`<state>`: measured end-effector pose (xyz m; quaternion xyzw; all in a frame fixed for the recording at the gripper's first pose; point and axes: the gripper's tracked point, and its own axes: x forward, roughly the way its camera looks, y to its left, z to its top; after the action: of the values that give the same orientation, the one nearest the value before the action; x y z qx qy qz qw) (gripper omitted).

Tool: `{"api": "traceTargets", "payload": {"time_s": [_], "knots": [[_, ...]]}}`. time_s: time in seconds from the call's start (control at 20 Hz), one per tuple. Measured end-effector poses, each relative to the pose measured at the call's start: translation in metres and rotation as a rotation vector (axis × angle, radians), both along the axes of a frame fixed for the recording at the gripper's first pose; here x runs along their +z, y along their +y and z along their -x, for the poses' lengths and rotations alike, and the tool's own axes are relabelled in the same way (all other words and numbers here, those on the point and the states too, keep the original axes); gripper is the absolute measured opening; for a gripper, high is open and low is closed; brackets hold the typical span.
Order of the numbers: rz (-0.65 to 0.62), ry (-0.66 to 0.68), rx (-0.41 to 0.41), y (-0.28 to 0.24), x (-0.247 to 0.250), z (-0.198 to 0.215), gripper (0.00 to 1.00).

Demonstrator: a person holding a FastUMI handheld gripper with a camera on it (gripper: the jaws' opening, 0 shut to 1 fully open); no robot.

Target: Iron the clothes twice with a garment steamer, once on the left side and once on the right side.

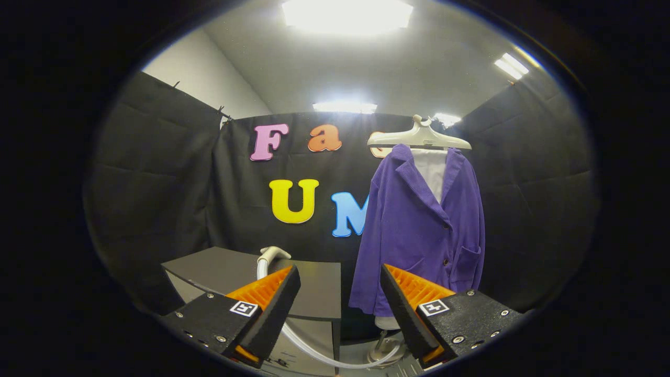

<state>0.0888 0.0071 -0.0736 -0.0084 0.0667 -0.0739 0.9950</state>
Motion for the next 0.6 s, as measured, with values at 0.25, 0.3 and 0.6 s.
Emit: {"api": "traceTargets", "payload": {"time_s": [0.25, 0.3, 0.6], "knots": [[0.112, 0.048, 0.221, 0.025, -0.005, 0.019, 0.95], [0.105, 0.057, 0.256, 0.034, -0.002, 0.020, 0.95], [-0.133, 0.005, 0.289, 0.069, 0.040, -0.030, 0.95]]}}
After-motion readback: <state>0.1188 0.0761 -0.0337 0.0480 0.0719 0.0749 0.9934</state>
